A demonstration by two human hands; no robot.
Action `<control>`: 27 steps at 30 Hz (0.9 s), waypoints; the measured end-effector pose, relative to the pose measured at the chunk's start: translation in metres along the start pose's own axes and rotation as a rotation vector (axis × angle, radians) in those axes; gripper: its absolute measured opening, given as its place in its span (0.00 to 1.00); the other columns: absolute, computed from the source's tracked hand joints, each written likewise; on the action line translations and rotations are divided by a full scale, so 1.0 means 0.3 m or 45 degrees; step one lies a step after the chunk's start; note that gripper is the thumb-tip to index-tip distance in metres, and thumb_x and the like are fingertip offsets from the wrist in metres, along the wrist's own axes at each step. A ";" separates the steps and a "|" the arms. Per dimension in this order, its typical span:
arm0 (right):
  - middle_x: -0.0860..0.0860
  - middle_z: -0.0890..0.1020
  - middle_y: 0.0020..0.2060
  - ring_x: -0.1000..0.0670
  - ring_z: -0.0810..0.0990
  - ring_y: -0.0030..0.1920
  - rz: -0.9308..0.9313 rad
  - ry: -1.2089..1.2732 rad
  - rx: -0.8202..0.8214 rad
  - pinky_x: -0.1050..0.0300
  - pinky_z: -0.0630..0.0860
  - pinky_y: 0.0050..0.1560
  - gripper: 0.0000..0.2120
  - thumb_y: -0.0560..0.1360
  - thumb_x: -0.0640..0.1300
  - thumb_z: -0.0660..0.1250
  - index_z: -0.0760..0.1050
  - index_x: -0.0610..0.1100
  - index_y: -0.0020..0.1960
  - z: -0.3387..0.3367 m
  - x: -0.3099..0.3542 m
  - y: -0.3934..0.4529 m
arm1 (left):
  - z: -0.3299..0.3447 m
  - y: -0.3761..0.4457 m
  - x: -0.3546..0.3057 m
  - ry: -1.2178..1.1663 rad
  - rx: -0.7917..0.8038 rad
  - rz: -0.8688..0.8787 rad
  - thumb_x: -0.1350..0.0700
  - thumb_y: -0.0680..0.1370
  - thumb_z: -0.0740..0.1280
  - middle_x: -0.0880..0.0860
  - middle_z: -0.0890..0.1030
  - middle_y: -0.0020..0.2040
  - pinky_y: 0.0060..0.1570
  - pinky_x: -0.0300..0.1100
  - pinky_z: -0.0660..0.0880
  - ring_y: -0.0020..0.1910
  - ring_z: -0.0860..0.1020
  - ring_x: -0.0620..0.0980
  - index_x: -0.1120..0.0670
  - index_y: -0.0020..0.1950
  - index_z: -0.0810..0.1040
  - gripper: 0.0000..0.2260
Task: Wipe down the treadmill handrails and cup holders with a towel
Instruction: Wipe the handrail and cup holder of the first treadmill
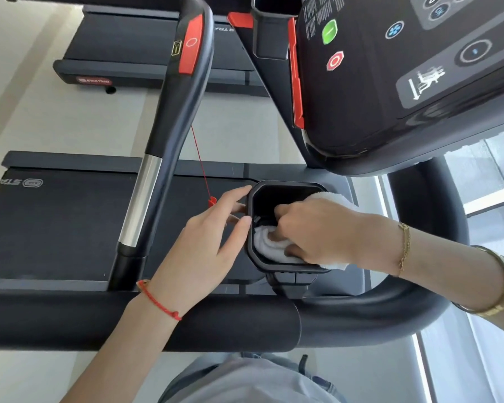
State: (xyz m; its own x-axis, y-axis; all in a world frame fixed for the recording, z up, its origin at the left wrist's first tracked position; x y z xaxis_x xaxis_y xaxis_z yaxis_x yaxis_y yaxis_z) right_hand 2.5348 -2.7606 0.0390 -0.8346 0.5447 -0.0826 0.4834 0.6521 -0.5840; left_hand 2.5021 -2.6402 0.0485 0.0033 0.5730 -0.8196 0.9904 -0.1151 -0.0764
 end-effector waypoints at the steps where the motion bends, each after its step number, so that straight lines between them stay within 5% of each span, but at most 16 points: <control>1: 0.53 0.72 0.44 0.46 0.76 0.39 0.009 -0.004 -0.043 0.51 0.79 0.40 0.10 0.77 0.48 0.58 0.78 0.50 0.53 -0.007 0.002 -0.008 | -0.001 0.000 -0.001 -0.004 -0.003 0.002 0.49 0.82 0.59 0.33 0.75 0.57 0.53 0.20 0.66 0.58 0.74 0.30 0.40 0.74 0.66 0.20; 6: 0.51 0.72 0.46 0.48 0.75 0.38 0.060 -0.021 -0.274 0.50 0.78 0.38 0.09 0.76 0.43 0.58 0.73 0.51 0.54 -0.046 -0.004 -0.030 | -0.004 0.003 -0.006 -0.011 -0.018 0.001 0.51 0.82 0.60 0.30 0.75 0.54 0.49 0.21 0.68 0.57 0.73 0.27 0.40 0.73 0.67 0.19; 11: 0.54 0.70 0.48 0.47 0.70 0.38 0.075 -0.060 -0.092 0.57 0.65 0.30 0.09 0.79 0.51 0.59 0.75 0.50 0.55 -0.003 -0.017 0.020 | 0.000 0.003 0.000 0.000 0.002 -0.001 0.49 0.82 0.59 0.33 0.75 0.57 0.54 0.21 0.67 0.58 0.74 0.30 0.39 0.74 0.66 0.20; 16: 0.53 0.77 0.46 0.46 0.75 0.38 0.094 -0.038 0.040 0.54 0.72 0.36 0.13 0.76 0.55 0.61 0.78 0.50 0.53 0.025 -0.035 0.021 | 0.003 0.002 -0.001 0.022 0.015 -0.002 0.49 0.82 0.59 0.35 0.76 0.58 0.56 0.22 0.68 0.58 0.75 0.31 0.40 0.75 0.65 0.20; 21: 0.50 0.81 0.37 0.45 0.78 0.37 0.118 0.046 0.063 0.57 0.69 0.32 0.13 0.77 0.51 0.57 0.79 0.49 0.45 0.022 -0.047 -0.008 | 0.003 -0.003 0.001 0.065 0.018 0.018 0.47 0.83 0.57 0.42 0.77 0.62 0.62 0.37 0.73 0.61 0.75 0.36 0.41 0.76 0.63 0.21; 24: 0.52 0.80 0.36 0.45 0.79 0.39 0.116 0.114 -0.144 0.52 0.77 0.41 0.18 0.77 0.53 0.51 0.77 0.49 0.43 0.006 -0.042 -0.036 | 0.005 -0.003 0.001 0.079 0.018 0.030 0.47 0.83 0.57 0.42 0.77 0.63 0.64 0.40 0.72 0.63 0.75 0.39 0.41 0.77 0.63 0.22; 27: 0.52 0.78 0.41 0.46 0.79 0.42 0.132 0.226 -0.631 0.52 0.74 0.47 0.22 0.77 0.53 0.47 0.80 0.51 0.51 -0.042 -0.028 -0.107 | 0.001 0.001 0.004 0.076 0.003 0.035 0.47 0.82 0.58 0.42 0.77 0.62 0.64 0.40 0.73 0.62 0.76 0.39 0.41 0.77 0.63 0.22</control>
State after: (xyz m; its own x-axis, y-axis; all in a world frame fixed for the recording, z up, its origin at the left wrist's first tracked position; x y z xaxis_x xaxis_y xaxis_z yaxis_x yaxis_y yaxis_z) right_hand 2.5298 -2.7794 0.0686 -0.7392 0.6721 0.0433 0.6634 0.7377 -0.1256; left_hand 2.5023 -2.6396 0.0473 0.0392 0.6171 -0.7859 0.9895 -0.1336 -0.0556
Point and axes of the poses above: each hand's wrist, its own y-axis towards the middle knuckle, its own z-axis out of the palm, x = y × z, the point moved 8 cm from there along y, towards the middle knuckle
